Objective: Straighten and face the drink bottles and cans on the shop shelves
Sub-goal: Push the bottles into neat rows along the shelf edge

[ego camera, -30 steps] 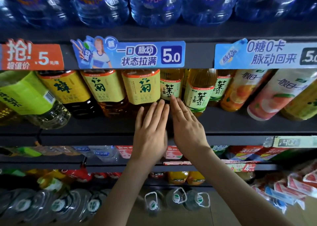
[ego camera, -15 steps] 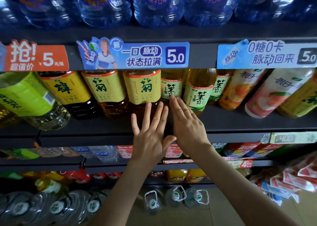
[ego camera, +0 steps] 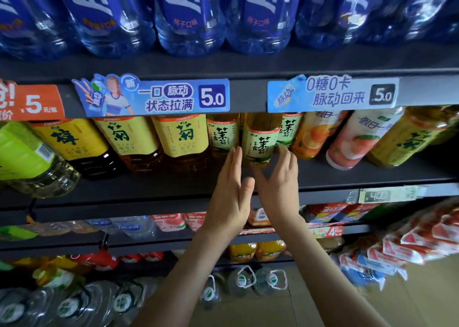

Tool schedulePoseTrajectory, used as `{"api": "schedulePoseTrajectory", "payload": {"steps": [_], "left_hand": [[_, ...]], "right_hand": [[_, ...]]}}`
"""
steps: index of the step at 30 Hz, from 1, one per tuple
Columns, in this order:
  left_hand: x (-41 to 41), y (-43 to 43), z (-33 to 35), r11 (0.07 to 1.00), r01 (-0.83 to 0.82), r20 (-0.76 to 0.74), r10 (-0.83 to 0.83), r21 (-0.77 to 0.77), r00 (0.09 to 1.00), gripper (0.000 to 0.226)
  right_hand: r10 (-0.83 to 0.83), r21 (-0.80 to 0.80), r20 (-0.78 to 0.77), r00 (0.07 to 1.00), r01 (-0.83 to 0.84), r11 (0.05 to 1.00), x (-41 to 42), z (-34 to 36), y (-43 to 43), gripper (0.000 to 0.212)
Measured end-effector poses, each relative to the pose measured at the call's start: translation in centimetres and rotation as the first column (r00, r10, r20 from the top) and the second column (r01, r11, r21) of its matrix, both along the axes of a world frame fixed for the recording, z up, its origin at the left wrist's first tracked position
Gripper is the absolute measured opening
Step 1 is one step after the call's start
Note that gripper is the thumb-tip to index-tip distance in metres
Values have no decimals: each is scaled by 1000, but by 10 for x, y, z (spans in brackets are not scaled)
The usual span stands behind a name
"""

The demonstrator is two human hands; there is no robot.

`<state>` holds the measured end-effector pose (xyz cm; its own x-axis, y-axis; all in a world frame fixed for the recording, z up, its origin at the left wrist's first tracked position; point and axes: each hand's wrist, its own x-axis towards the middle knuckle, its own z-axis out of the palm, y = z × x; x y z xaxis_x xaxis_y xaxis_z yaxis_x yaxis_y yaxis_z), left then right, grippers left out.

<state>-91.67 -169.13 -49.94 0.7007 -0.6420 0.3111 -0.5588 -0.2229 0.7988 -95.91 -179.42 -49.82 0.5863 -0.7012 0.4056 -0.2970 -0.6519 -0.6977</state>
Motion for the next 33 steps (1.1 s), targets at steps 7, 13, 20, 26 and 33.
{"api": "schedulePoseTrajectory", "payload": {"steps": [7, 13, 20, 26, 33], "left_hand": [[-7, -12, -6, 997, -57, -101, 51, -58, 994, 88], [-22, -19, -4, 991, -130, -50, 128, -39, 990, 88], [-56, -65, -4, 940, -321, 134, 335, -111, 933, 40], [-77, -105, -9, 948, -303, 163, 316, -101, 935, 41], [-88, -133, -10, 951, -301, 201, 310, -78, 929, 41]], "right_hand": [[-54, 113, -25, 998, 56, 992, 28, 2, -3, 58], [59, 42, 41, 997, -61, 997, -3, -4, -13, 46], [-302, 110, 201, 932, 285, 952, -73, -11, -80, 48], [-232, 207, 127, 964, 203, 957, -77, -9, -130, 69], [-166, 187, 114, 979, 143, 972, -69, -4, -153, 67]]}}
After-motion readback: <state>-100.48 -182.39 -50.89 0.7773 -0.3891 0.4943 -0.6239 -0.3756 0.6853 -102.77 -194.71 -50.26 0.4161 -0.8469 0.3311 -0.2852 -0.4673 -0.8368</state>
